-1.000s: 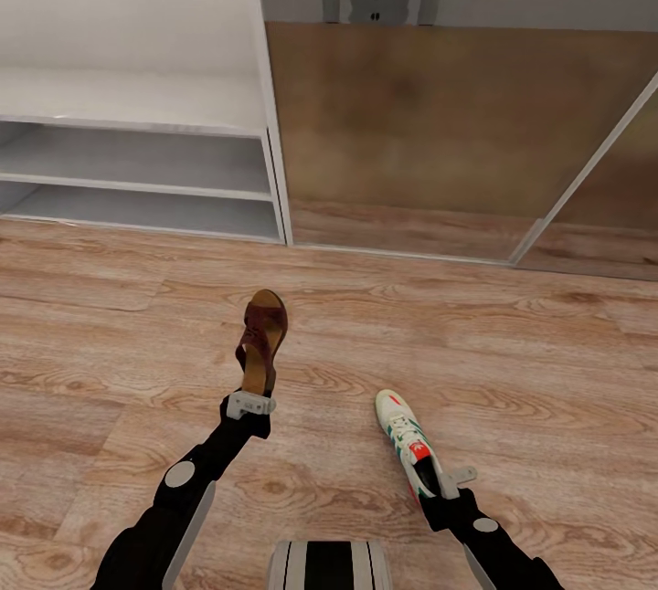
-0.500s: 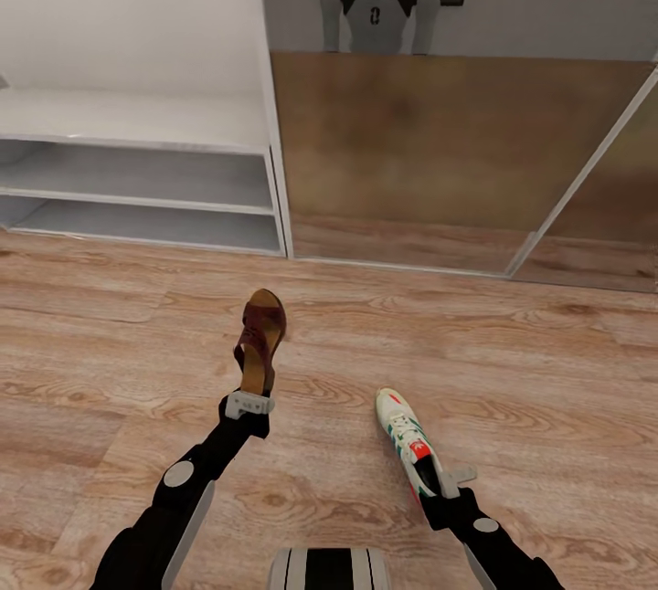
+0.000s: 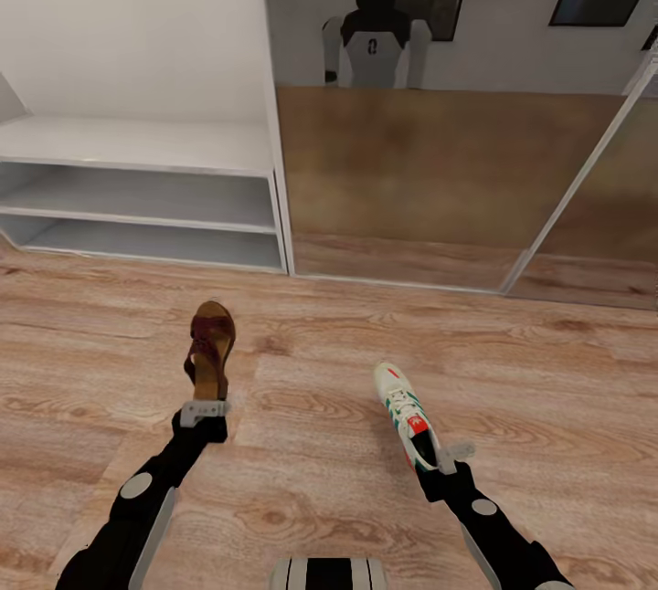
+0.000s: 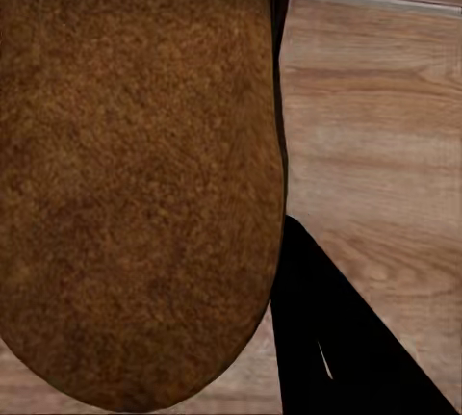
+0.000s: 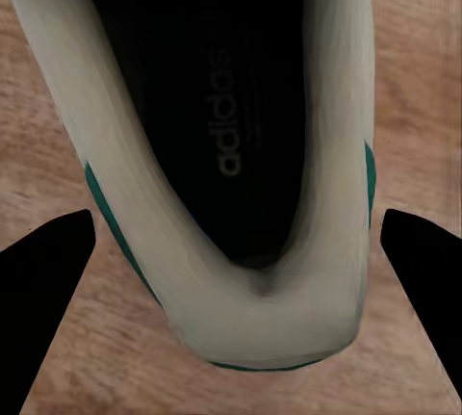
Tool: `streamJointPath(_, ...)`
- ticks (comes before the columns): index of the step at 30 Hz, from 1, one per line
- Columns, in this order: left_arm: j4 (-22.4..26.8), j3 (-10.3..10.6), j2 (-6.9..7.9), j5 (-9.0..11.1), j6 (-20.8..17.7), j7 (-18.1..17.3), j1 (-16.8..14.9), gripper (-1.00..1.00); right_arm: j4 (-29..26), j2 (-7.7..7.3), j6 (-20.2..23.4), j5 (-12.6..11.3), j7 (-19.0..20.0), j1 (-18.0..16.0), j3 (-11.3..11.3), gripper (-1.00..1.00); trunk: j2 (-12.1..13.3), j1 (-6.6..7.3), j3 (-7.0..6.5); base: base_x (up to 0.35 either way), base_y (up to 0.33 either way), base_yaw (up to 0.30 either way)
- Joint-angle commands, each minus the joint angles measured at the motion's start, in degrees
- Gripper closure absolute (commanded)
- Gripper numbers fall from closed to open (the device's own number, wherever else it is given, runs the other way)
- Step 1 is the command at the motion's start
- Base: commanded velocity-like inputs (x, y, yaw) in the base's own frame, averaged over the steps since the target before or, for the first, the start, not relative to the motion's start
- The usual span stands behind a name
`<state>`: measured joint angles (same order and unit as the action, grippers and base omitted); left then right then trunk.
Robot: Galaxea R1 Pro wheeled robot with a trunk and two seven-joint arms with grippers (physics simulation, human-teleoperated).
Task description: Pick up the two gym shoes and the two sandals from the corridor floor and place them onto the hallstand (shoe rack) in the corridor, making sure they are on the rack and not on the floor. Arrange them so the two gym shoes are next to each other and the two sandals are next to each other.
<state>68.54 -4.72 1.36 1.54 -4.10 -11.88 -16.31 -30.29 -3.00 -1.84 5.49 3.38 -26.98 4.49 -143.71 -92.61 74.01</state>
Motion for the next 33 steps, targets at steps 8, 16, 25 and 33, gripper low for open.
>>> streamJointPath(8,-2.4,-6.2,1.11,-0.1,0.3,-0.3,4.8,1.00,0.1,-1.17,-3.0,0.6,0.0,0.0,0.0,1.00,0.1,0.21,-2.45,0.000,0.000,0.000)
streamJointPath(16,-6.6,-10.1,1.26,-0.2,0.6,-0.3,6.4,1.00,0.3,-2.23,-4.9,0.6,0.0,0.1,0.1,1.00,0.2,0.42,-4.94,0.000,0.000,0.000)
streamJointPath(25,-14.8,-10.5,1.28,-1.0,7.2,-0.3,6.5,1.00,0.3,-3.00,-6.8,0.6,0.0,0.4,0.1,1.00,0.3,0.65,-7.74,0.000,0.000,0.000)
streamJointPath(33,-30.2,-10.3,1.07,-2.7,21.3,1.4,6.6,1.00,0.7,-4.82,-20.5,-4.1,0.0,10.0,0.0,1.00,0.4,0.86,-10.23,0.000,0.000,0.000)
